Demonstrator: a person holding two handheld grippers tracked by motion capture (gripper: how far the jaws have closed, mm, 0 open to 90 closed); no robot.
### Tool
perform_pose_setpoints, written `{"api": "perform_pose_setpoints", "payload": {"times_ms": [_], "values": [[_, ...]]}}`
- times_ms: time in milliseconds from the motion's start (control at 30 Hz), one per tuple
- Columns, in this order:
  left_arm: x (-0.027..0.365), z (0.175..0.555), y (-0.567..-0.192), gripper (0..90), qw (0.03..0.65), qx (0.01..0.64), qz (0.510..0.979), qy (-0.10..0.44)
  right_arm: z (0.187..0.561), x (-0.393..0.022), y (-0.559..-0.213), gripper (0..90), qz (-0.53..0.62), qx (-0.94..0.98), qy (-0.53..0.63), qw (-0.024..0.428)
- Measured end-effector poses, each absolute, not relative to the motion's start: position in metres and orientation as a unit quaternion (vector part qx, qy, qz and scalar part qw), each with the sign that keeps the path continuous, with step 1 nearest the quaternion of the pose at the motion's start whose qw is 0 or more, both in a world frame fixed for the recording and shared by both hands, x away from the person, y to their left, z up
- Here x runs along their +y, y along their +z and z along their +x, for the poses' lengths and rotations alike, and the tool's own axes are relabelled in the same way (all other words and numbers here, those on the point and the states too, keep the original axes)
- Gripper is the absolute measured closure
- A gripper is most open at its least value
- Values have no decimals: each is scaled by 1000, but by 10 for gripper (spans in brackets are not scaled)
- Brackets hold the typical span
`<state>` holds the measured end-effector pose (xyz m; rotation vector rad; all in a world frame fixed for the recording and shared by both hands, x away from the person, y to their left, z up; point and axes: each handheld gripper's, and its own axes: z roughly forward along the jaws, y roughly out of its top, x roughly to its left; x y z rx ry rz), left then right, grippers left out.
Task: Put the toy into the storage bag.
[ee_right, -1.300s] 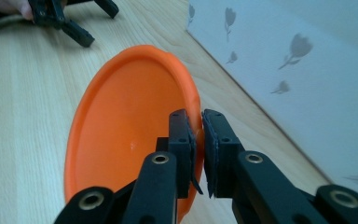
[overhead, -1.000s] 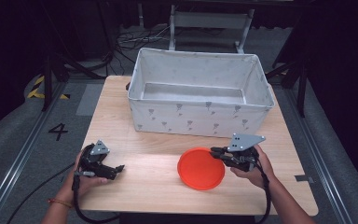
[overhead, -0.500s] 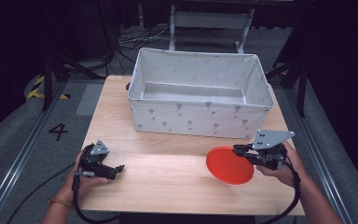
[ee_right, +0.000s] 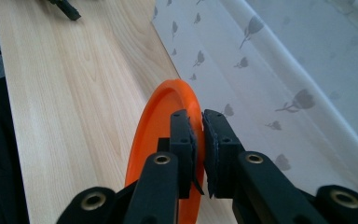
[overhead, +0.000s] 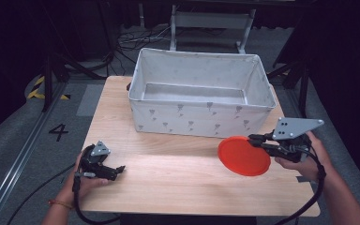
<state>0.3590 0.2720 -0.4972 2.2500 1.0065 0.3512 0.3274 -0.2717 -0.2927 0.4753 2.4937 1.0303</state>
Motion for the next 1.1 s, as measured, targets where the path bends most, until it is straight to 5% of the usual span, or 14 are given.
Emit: {"api": "perform_pose_setpoints", "payload": {"times_ms": [1100], "values": [[272,358,-497,8,320,386,855,136,348,-274,-180,830,173,872,374,265]]}}
